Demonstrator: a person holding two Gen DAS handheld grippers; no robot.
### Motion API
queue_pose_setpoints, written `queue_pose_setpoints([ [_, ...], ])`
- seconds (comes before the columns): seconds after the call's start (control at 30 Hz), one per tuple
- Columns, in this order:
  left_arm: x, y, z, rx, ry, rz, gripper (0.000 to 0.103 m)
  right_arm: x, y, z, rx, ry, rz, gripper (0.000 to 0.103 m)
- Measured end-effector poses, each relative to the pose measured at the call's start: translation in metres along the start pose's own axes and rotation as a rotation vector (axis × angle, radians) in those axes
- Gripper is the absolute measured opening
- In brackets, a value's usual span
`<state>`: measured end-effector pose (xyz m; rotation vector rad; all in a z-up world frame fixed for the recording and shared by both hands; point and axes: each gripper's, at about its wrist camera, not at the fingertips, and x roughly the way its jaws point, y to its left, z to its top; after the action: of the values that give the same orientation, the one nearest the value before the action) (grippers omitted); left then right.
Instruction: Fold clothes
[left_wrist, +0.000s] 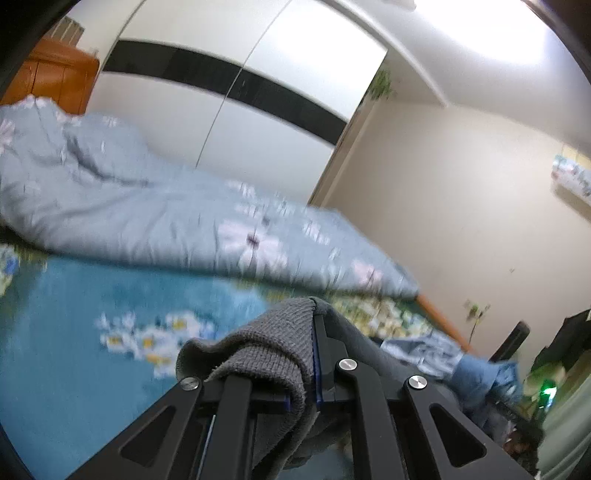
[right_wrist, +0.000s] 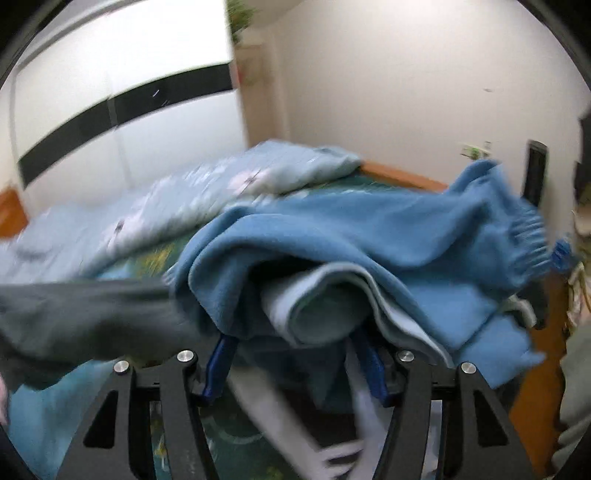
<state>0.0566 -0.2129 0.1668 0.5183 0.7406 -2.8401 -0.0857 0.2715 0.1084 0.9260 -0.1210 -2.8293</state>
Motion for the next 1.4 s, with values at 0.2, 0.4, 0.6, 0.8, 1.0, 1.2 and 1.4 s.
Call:
queue_pose_setpoints([
  [0.2,-0.03,-0.012,0.031,0.031,-0.054,-0.054,0.008,-0.003,-0.025,0.024,0.058,-0.007,-0.059,0.062],
  [0.4,-0.031,-0.02,0.022,0.099,-0.034,-0.049,0.008,0.009,-0.029,0.037,0.082,0.026,-0.091,0.063],
  [0.6,-0.013,-0.019,0.001,0.141,0.047,-0.023,0.008,-0.011,-0.018,0.015,-0.024,0.097,-0.007,0.063],
  [0.8,0.003,-0.012,-0.014,0.117,0.097,-0.013,0.009,-0.049,0.005,-0.017,-0.125,0.105,0.07,0.063],
  [1.0,0.004,-0.01,-0.02,0.105,0.113,-0.009,0.009,-0.038,0.052,-0.039,-0.174,0.142,0.253,0.063],
  [1.2,0.004,-0.008,-0.016,0.097,0.097,-0.001,0.009,0.012,0.066,-0.032,-0.112,0.157,0.235,0.063],
  [1.4,-0.008,-0.012,0.016,0.049,-0.014,-0.028,0.008,0.014,0.023,0.015,0.007,0.048,0.106,0.054],
])
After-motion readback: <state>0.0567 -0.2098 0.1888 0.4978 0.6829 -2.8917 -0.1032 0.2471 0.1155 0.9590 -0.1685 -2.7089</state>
